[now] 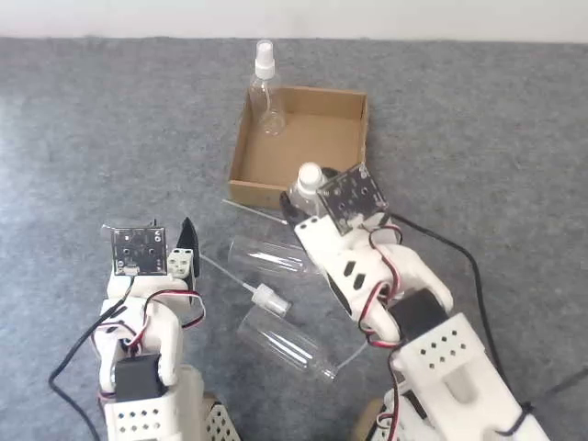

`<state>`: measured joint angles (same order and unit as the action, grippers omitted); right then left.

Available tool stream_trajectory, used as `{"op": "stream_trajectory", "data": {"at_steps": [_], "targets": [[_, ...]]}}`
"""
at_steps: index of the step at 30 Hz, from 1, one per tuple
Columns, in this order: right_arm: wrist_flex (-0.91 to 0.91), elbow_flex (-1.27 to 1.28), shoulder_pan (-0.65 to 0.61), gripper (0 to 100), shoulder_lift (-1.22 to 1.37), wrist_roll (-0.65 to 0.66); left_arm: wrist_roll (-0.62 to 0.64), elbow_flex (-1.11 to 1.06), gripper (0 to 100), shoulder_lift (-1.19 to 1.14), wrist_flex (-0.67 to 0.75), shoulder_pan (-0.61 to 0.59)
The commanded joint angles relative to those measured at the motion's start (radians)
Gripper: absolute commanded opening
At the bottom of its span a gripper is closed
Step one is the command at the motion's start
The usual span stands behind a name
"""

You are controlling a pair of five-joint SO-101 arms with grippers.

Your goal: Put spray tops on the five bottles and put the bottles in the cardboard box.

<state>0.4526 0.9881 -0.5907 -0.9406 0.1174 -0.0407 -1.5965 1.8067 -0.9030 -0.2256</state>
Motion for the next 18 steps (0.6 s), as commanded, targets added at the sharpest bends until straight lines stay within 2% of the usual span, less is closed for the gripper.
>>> {"op": "stream_trajectory", "data": {"at_steps": [1,18], "targets": [[-0.025,-0.121,0.007,2.6,0.045,0.011,-0.005,0.010,15,0.017,0.003,-0.006],[-0.036,-0.293,0.005,2.5,0.315,0.011,-0.005,0.010,15,0.017,0.003,-0.006]]}}
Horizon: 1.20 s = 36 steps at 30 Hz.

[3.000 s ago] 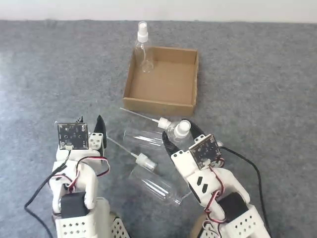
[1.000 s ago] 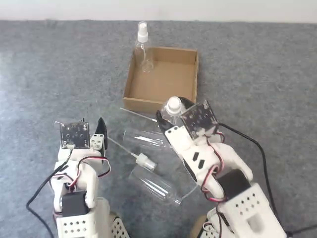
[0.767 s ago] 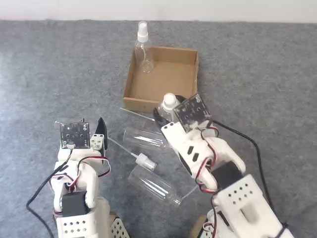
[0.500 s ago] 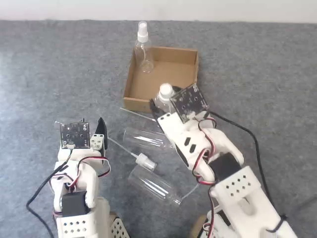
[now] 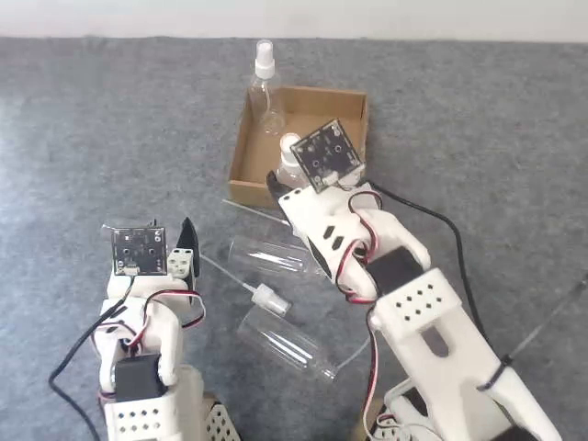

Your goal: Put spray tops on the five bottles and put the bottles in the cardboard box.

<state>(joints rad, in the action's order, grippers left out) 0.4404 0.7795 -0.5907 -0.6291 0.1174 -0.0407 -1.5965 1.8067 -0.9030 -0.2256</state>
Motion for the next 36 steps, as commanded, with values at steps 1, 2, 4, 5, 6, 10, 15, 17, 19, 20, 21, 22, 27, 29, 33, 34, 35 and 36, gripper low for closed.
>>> {"op": "stream_trajectory", "data": {"at_steps": [1,2,4,5,6,10,15,17,19,20,21,22,27,29,33,34,35,36], "targets": [[-0.024,-0.094,0.005,2.7,0.016,0.011,-0.005,0.010,15,0.017,0.003,-0.006],[-0.024,-0.103,0.005,2.7,0.027,0.011,-0.005,0.010,15,0.017,0.003,-0.006],[-0.024,-0.126,0.005,2.8,0.051,0.011,-0.005,0.010,15,0.017,0.003,-0.005],[-0.024,-0.140,0.005,2.8,0.062,0.011,-0.005,0.010,15,0.017,0.003,-0.003],[-0.024,-0.152,0.005,2.6,0.073,0.011,-0.005,0.010,15,0.017,0.003,-0.003],[-0.024,-0.178,0.005,2.5,0.110,0.011,-0.005,0.010,15,0.017,0.003,-0.002],[-0.025,-0.219,0.005,2.8,0.165,0.011,-0.005,0.010,15,0.017,0.003,0.000],[-0.025,-0.250,0.005,2.8,0.200,0.011,-0.005,0.010,15,0.017,0.003,0.002],[-0.025,-0.287,0.007,2.8,0.239,0.011,-0.005,0.010,15,0.017,0.003,0.002],[-0.025,-0.307,0.007,2.8,0.257,0.011,-0.005,0.010,15,0.017,0.003,0.002],[-0.025,-0.325,0.007,2.8,0.277,0.011,-0.005,0.010,15,0.017,0.003,0.002],[-0.025,-0.344,0.007,2.8,0.297,0.011,-0.005,0.010,15,0.017,0.003,0.002],[-0.025,-0.434,0.007,2.8,0.387,0.011,-0.005,0.010,15,0.017,0.003,0.002],[-0.025,-0.473,0.007,2.8,0.424,0.009,-0.005,0.010,15,0.017,0.003,0.002],[-0.025,-0.545,0.007,2.8,0.506,0.009,-0.005,0.010,15,0.017,0.003,0.002],[-0.025,-0.565,0.007,2.8,0.527,0.009,-0.005,0.010,15,0.017,0.003,0.002],[-0.025,-0.583,0.008,2.8,0.549,0.009,-0.005,0.010,15,0.017,0.003,0.002],[-0.025,-0.603,0.010,2.8,0.572,0.009,-0.005,0.010,15,0.017,0.003,0.002]]}}
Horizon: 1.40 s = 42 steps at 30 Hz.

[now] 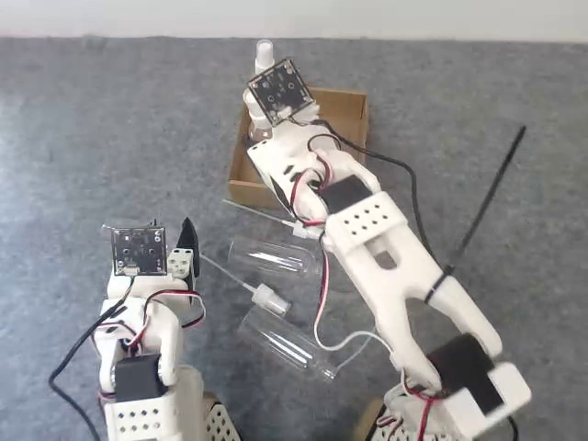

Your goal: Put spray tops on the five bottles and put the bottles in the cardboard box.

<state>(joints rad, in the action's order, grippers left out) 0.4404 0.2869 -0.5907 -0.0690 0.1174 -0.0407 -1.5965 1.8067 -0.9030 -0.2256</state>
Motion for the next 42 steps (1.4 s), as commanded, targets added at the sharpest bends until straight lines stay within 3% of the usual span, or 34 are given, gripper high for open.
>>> {"op": "stream_trajectory", "data": {"at_steps": [1,23,31,42], "targets": [[-0.025,-0.130,0.010,2.8,0.033,0.009,-0.005,0.010,15,0.017,0.003,0.002],[-0.027,-0.456,0.027,2.8,0.364,0.008,-0.005,0.010,15,0.017,0.003,-0.005],[-0.177,-0.474,0.056,2.8,0.444,-0.097,-0.005,0.010,15,0.017,0.002,-0.005],[-0.245,-0.476,0.065,2.8,0.510,-0.101,-0.005,0.010,15,0.017,0.002,-0.003]]}}
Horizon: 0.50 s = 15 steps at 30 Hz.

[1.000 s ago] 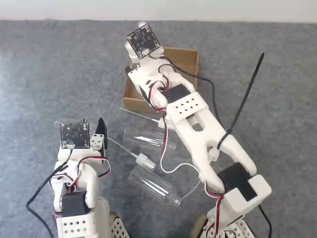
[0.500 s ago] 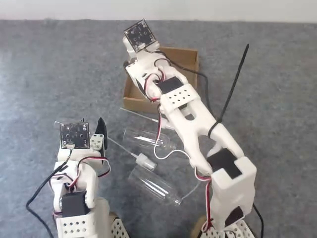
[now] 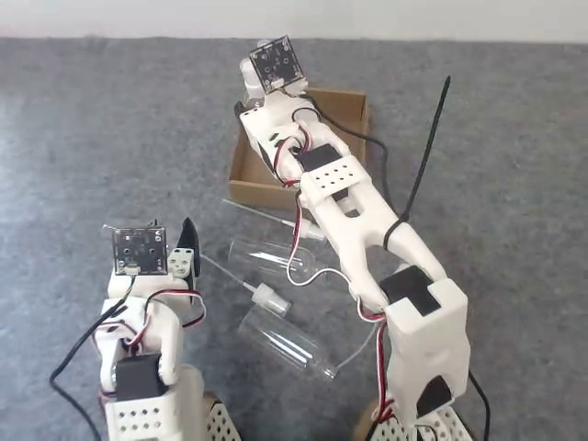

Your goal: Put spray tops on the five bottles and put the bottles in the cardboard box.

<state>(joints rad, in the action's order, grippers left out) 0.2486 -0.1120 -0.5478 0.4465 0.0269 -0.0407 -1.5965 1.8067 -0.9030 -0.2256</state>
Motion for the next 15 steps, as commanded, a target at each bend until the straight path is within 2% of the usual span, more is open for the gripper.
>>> {"op": "stream_trajectory", "data": {"at_steps": [1,15], "targets": [[-0.070,-0.077,0.028,2.7,0.007,-0.011,-0.005,0.010,15,0.017,0.002,-0.003],[-0.107,-0.074,0.028,2.6,0.073,-0.014,-0.005,0.008,15,0.017,0.002,-0.002]]}}
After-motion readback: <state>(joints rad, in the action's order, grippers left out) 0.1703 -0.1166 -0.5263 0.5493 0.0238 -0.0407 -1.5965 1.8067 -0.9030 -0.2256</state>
